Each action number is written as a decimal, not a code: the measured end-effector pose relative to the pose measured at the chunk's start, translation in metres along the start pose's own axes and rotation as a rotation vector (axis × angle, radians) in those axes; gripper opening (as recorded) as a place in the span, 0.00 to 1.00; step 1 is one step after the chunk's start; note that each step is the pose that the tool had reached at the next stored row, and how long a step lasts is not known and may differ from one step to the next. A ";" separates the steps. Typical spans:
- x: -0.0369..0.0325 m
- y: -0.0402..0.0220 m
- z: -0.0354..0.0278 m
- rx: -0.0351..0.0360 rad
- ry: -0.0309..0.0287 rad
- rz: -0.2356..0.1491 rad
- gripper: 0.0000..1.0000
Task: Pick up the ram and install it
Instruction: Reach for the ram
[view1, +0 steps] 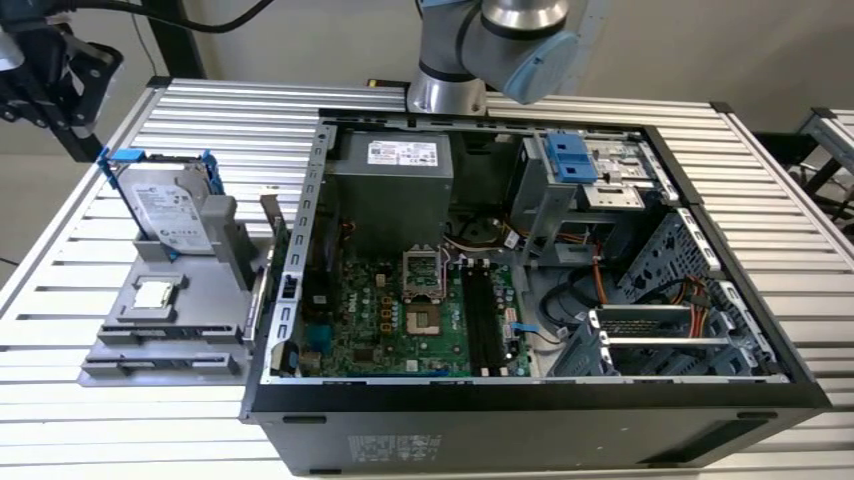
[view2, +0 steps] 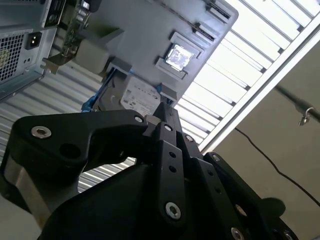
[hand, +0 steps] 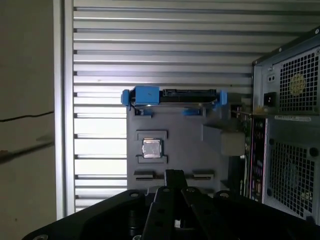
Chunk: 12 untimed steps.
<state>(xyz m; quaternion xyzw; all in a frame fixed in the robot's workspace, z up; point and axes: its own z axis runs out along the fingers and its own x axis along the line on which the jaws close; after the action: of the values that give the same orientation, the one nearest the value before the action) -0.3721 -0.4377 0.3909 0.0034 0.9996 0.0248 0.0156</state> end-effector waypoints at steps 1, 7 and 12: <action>0.0000 -0.0011 0.0000 0.0000 0.0000 0.000 0.00; 0.0000 -0.0074 -0.0001 0.0000 0.0000 0.000 0.00; -0.0001 -0.0131 -0.0002 0.0000 0.0000 0.000 0.00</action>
<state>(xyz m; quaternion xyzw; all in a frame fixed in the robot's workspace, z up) -0.3721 -0.4508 0.3904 0.0034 0.9996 0.0248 0.0156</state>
